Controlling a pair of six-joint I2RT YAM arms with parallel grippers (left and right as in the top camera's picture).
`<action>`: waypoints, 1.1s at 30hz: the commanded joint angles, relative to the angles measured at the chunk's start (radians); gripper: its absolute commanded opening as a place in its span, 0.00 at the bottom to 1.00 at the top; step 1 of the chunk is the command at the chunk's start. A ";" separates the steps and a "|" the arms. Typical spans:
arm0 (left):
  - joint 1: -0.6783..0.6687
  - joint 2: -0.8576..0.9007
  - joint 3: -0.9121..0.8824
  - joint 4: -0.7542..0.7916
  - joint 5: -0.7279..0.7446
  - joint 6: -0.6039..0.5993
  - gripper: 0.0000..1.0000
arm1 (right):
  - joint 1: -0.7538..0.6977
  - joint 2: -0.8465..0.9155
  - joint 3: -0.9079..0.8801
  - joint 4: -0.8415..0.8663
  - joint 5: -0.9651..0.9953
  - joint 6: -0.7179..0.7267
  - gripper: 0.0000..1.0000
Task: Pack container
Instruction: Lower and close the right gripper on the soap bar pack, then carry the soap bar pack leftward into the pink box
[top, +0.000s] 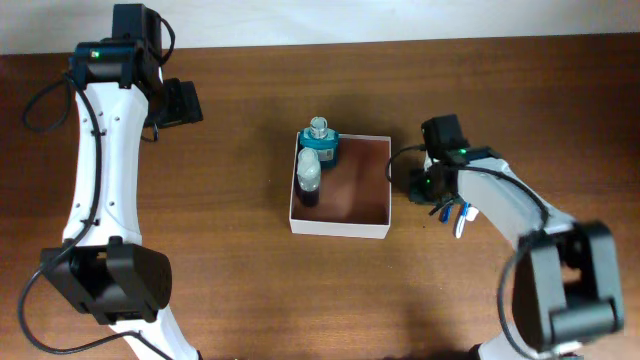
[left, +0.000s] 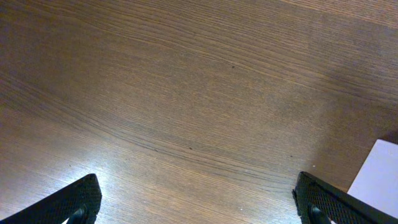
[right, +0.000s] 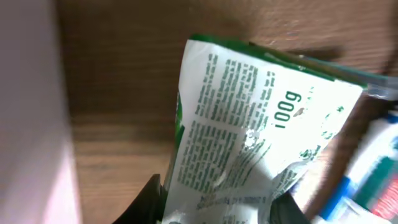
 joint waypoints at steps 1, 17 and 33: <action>-0.002 -0.027 0.014 0.000 -0.008 0.005 0.99 | 0.012 -0.124 0.002 -0.033 -0.004 0.008 0.19; -0.002 -0.027 0.014 0.000 -0.008 0.005 0.99 | 0.328 -0.292 0.003 -0.006 -0.011 0.255 0.19; -0.002 -0.027 0.014 0.000 -0.008 0.005 0.99 | 0.372 -0.107 0.003 0.176 0.011 0.314 0.22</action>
